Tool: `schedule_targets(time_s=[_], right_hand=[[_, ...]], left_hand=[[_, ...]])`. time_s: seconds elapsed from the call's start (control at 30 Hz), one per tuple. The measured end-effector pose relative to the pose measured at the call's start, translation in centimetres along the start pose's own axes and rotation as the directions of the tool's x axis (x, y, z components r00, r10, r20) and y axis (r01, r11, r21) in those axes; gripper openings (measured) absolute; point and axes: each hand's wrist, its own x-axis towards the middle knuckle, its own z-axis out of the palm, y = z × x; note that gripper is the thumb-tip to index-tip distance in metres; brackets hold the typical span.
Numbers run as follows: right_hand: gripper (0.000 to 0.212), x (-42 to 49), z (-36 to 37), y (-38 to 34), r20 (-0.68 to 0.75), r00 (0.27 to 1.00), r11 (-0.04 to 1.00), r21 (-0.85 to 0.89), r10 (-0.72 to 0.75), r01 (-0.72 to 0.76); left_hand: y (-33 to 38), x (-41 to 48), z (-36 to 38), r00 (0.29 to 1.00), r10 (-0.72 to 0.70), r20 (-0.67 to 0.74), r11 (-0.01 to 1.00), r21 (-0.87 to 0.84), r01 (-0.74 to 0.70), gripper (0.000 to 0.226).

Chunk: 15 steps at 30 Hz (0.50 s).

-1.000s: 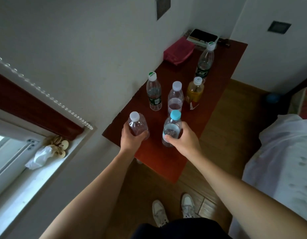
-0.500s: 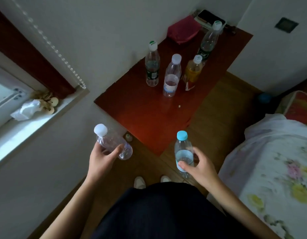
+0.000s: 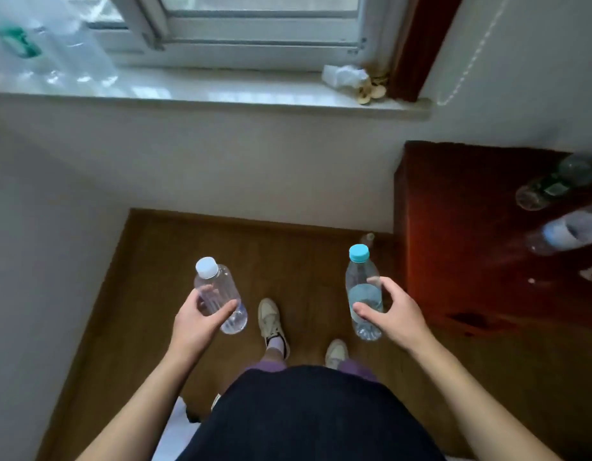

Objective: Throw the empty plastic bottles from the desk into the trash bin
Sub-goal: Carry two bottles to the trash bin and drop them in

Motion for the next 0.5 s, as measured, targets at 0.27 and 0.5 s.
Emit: schedule_targets(time_s=[0.27, 0.5], right_hand=[[0.051, 3.2, 16.1, -14.4, 0.491, 0.825, 0.895, -0.177, -0.28, 0.409], [0.063, 1.5, 31.0, -22.7, 0.729, 0.617, 0.776, -0.194, -0.296, 0.601]], left_hand=[[-15.3, -12.1, -9.3, 0.799, -0.476, -0.366, 0.839, -0.461, 0.289, 0.057], [-25.1, -18.6, -13.5, 0.54, -0.745, -0.391, 0.595, -0.755, 0.274, 0.041]])
